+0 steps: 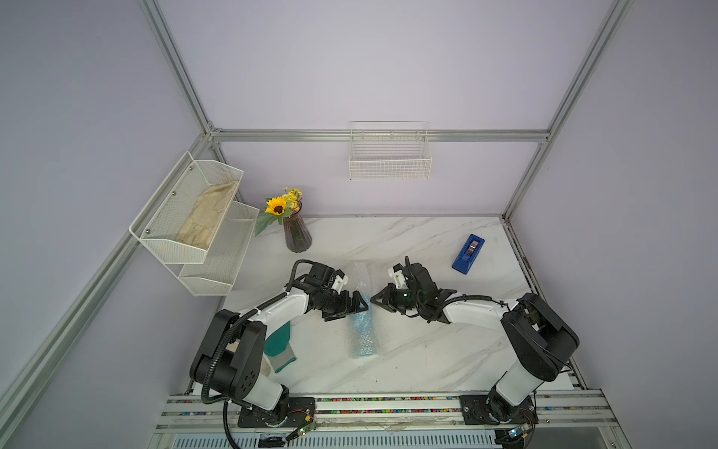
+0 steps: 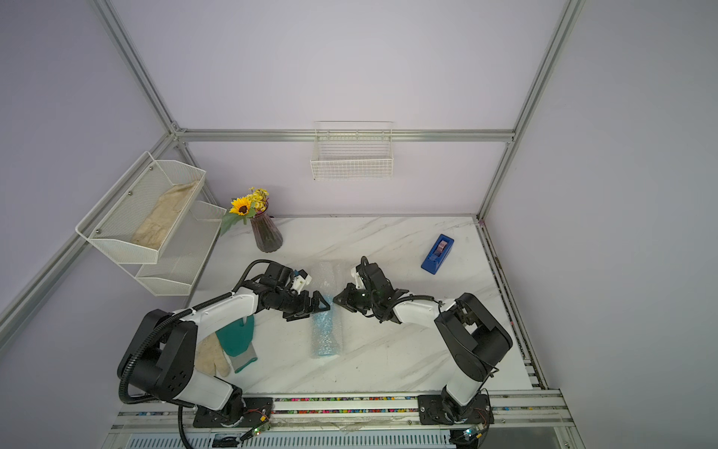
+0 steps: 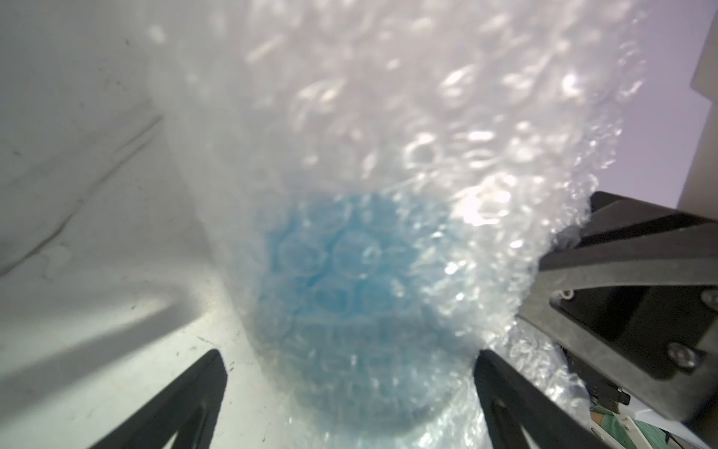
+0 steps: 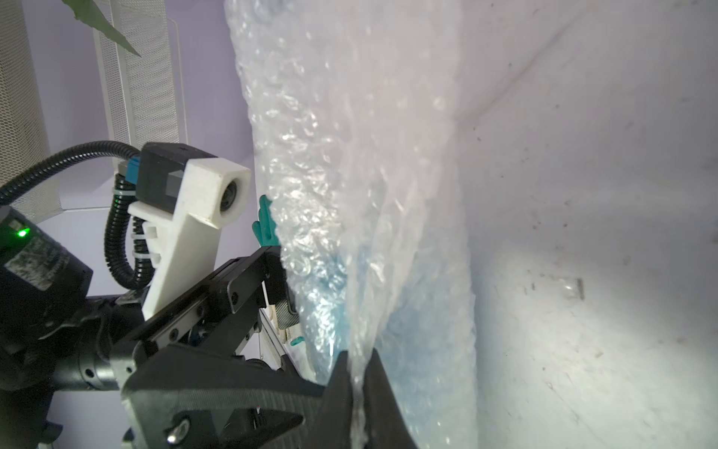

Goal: Wrap wine glasses in bubble wrap
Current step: Wrap the wine glass in bubble wrap.

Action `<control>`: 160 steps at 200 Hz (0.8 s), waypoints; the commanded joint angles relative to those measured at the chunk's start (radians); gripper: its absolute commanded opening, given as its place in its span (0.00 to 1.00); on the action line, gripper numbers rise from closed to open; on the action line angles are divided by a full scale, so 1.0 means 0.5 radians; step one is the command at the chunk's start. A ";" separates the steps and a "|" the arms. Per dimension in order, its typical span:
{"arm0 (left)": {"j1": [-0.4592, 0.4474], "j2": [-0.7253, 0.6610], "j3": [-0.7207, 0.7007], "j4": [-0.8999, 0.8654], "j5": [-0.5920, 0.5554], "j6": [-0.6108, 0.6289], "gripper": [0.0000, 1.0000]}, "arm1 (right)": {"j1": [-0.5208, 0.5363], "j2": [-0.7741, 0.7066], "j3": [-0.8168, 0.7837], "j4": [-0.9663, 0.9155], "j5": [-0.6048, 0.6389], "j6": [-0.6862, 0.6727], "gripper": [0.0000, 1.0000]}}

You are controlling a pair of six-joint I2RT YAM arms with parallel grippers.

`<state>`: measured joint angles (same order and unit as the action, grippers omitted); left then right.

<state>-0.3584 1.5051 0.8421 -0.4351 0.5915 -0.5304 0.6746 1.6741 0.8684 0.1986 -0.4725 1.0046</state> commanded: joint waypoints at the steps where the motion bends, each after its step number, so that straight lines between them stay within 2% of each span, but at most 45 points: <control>1: 0.045 -0.072 0.017 0.059 0.137 -0.019 1.00 | 0.040 0.020 0.078 -0.045 0.071 -0.027 0.11; 28: 0.107 -0.028 -0.022 0.104 0.136 -0.070 1.00 | 0.078 0.040 0.118 -0.097 0.094 -0.063 0.11; 59: 0.133 -0.012 -0.100 0.267 0.260 -0.129 1.00 | 0.102 0.060 0.119 -0.109 0.104 -0.068 0.11; 93: 0.152 -0.098 -0.146 0.285 0.298 -0.141 1.00 | 0.123 0.092 0.139 -0.097 0.093 -0.073 0.12; 160: 0.256 -0.307 -0.245 0.258 0.212 -0.214 1.00 | 0.183 0.155 0.203 -0.109 0.081 -0.119 0.14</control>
<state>-0.2516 1.4044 0.7624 -0.3317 0.6914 -0.6067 0.7460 1.7340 0.9474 0.1596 -0.4347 0.9588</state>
